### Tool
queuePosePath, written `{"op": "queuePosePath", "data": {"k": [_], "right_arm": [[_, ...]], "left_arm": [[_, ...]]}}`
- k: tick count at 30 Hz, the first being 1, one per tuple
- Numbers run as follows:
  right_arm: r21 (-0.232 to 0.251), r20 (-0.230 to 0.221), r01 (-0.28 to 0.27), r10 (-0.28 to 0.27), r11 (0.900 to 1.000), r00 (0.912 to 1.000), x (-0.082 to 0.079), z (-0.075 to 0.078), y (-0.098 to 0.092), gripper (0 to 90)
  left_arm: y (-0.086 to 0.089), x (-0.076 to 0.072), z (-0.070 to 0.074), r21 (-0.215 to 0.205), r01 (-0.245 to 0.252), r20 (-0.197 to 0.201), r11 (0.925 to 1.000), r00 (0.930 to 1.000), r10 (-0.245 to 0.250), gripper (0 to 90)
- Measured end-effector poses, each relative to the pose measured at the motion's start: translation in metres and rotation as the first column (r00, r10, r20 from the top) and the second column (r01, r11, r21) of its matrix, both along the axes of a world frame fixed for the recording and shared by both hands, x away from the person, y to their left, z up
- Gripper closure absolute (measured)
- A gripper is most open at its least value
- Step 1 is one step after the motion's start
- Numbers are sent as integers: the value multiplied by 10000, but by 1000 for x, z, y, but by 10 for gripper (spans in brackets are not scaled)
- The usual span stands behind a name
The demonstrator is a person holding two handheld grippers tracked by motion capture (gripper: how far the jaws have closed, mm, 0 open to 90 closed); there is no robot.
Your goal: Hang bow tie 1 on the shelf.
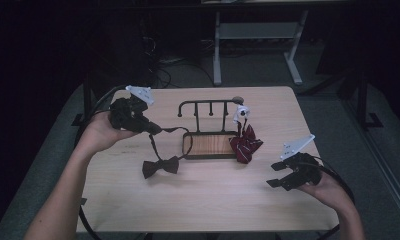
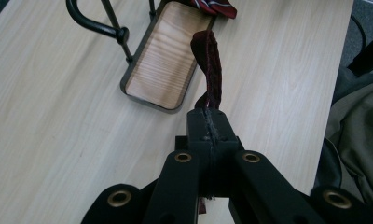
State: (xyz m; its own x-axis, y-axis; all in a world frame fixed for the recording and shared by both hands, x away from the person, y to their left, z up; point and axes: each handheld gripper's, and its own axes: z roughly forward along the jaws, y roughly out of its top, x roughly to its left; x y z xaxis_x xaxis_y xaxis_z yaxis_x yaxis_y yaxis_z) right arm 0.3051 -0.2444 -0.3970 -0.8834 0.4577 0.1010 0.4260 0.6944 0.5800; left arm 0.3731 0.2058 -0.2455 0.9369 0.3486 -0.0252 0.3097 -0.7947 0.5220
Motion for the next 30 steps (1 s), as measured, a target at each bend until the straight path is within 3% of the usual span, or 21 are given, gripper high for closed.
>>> {"op": "queuePosePath", "data": {"k": [30], "right_arm": [[56,67,201,-202,9998,9998,-5,5,-8,366]], "left_arm": [[-9,48,15,540,-630,-59,9965,9980,635,898]]}}
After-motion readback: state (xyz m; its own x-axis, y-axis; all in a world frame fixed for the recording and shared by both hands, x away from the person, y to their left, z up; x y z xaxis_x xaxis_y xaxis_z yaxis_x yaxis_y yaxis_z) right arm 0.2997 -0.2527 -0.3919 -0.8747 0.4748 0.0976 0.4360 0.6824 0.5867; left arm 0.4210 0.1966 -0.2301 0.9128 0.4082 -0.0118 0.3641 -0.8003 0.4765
